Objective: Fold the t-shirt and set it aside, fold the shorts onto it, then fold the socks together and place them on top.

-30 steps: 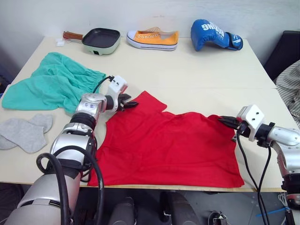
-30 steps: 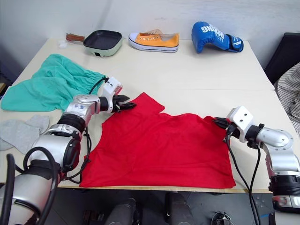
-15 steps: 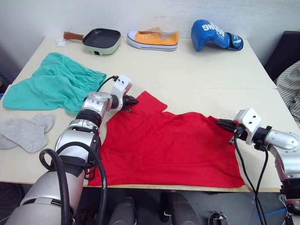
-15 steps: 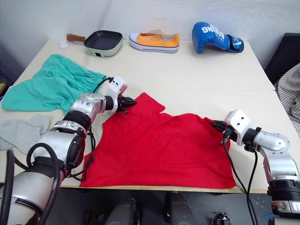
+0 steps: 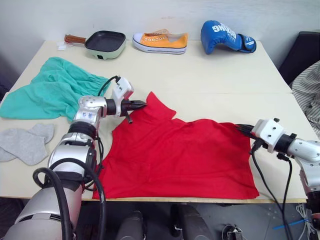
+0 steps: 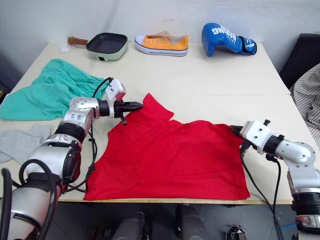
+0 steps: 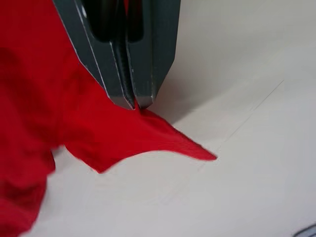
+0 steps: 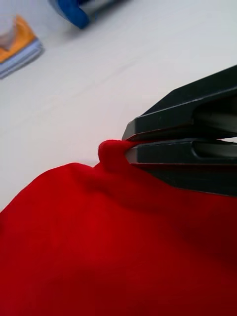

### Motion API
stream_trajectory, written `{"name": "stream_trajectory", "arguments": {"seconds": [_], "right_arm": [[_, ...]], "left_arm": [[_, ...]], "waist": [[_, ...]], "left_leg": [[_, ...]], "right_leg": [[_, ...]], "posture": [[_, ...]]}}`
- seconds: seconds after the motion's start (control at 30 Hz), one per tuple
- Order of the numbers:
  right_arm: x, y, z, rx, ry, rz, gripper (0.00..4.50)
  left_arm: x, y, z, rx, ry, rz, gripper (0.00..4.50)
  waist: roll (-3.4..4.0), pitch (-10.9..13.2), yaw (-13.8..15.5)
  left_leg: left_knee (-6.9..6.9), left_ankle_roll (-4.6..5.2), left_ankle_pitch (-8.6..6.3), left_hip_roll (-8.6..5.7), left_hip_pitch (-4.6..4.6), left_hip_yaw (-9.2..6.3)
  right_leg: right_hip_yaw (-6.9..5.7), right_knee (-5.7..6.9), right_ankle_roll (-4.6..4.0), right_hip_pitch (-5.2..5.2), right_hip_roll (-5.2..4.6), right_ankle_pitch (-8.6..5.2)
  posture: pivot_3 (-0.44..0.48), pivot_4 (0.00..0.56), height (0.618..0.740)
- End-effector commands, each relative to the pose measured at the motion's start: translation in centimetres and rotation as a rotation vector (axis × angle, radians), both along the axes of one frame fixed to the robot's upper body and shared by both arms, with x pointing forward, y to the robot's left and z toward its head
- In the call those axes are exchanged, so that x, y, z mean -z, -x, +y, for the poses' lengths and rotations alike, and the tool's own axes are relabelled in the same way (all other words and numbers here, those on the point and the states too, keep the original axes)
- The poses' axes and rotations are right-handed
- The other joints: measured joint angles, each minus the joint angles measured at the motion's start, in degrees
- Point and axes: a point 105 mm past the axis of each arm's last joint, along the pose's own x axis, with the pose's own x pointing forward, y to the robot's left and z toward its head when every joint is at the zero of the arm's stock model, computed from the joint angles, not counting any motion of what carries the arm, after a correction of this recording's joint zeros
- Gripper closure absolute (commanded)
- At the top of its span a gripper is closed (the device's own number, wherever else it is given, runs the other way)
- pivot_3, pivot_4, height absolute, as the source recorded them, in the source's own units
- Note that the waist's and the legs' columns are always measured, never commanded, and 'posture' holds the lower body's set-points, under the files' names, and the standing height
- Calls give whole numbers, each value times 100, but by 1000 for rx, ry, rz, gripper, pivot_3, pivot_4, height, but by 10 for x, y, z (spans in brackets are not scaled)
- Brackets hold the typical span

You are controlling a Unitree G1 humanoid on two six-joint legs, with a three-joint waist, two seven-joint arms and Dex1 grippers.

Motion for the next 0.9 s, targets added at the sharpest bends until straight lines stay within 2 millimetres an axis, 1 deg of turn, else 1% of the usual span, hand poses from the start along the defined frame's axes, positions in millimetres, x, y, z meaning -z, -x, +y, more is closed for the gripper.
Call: {"name": "stream_trajectory", "arguments": {"seconds": [0.03, 0.2, 0.3, 0.37, 0.53, 0.63, 0.73, 0.83, 0.9], "right_arm": [[-8, 17, 3, -139, 258, -224, 4500], [23, 38, -4, -281, 460, -242, 4500], [40, 47, -10, -348, 555, -212, 4500], [46, 47, -16, -349, 592, -199, 4500], [53, 41, -25, -332, 662, -211, 4500], [54, 40, -30, -337, 702, -229, 4500], [54, 36, -33, -337, 735, -257, 4500], [53, 37, -34, -337, 715, -267, 4500], [55, 39, -36, -316, 659, -225, 4500]], "left_arm": [[-14, 13, 2, 113, -132, -299, 4477], [-12, 43, 12, 250, -245, -566, 4477], [0, 54, 22, 313, -359, -626, 4477], [6, 58, 28, 332, -415, -639, 4477], [17, 67, 37, 400, -545, -722, 4477], [19, 67, 42, 407, -596, -759, 4477], [25, 68, 46, 433, -682, -813, 4477], [31, 65, 52, 414, -720, -828, 4477], [32, 61, 56, 356, -682, -794, 4477]], "waist": [[0, 0, 18], [-1, -1, 13], [-1, -1, -3], [-1, -1, -6], [-1, -2, -12], [-2, -3, -8], [-7, -7, 1], [-11, -15, 7], [-11, -16, 20]], "left_leg": [[0, 1, -1, -3, 0, 0], [0, 6, -1, -3, 0, 4], [-1, 7, 0, -2, 2, 9], [-2, 8, 0, -2, 4, 14], [-2, 12, 0, -2, 10, 25], [-5, 12, 0, -2, 12, 29], [-6, 13, 0, -2, 12, 31], [-10, 15, -1, -2, 15, 36], [-23, 18, 1, -2, 42, 47]], "right_leg": [[1, 0, 0, -1, -4, 0], [0, -2, 1, 3, -6, 0], [4, -1, 1, 2, -5, 0], [7, -1, 1, 3, -4, 0], [16, 1, 2, 4, -3, 1], [20, 0, 2, 4, -3, 1], [22, 0, 4, 4, -4, 2], [26, 0, 5, 5, -5, 3], [30, -4, 5, 27, -5, 3]], "posture": [[0, 150, 740], [0, 150, 740], [0, 150, 740], [0, 150, 740], [0, 150, 740], [0, 150, 740], [0, 150, 740], [0, 150, 740], [0, 150, 740]]}}
